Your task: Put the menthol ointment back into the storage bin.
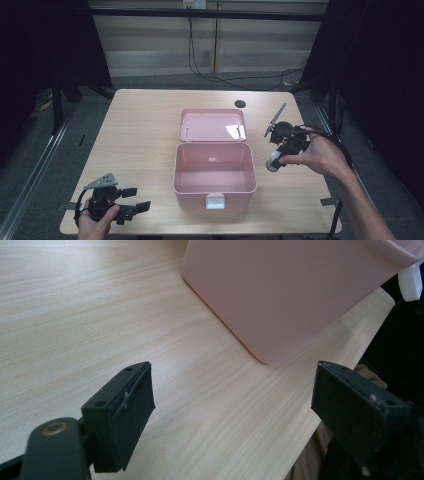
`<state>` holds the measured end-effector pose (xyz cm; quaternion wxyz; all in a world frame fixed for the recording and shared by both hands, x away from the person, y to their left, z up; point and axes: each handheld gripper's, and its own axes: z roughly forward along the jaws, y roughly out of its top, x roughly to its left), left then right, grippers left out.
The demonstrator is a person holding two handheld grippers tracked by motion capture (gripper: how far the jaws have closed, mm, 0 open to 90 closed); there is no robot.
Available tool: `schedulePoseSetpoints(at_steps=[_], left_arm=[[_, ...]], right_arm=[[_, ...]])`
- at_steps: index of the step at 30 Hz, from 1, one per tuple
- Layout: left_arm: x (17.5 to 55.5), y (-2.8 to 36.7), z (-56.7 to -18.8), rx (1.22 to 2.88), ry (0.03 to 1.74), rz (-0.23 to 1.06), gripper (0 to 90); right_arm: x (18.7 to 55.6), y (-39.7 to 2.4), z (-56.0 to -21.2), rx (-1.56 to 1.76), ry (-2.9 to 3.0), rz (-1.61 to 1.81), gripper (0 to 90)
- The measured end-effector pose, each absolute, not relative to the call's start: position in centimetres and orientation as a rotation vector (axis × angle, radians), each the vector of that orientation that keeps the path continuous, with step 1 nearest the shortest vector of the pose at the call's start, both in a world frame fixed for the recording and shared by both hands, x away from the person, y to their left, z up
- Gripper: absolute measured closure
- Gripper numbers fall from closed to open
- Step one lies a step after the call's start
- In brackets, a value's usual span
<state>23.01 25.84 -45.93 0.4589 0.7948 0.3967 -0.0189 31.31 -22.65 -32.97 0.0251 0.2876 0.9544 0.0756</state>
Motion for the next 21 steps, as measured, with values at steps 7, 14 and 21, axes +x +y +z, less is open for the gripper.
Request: schedulePoseSetpoints(at_steps=[7, 14, 21], left_arm=[[23.0, 25.8, -46.0, 1.956, 0.983, -0.053, 17.0], [23.1, 25.8, -46.0, 1.963, 0.980, -0.053, 17.0], [23.0, 25.8, -46.0, 1.961, 0.984, -0.058, 17.0]], right_arm=[[31.5, -22.9, -31.8, 0.903, 2.925, 0.295, 51.1], [31.3, -22.6, -30.7, 0.882, 2.929, 0.311, 51.1], [31.2, -21.7, -29.7, 0.828, 2.934, 0.327, 51.1]])
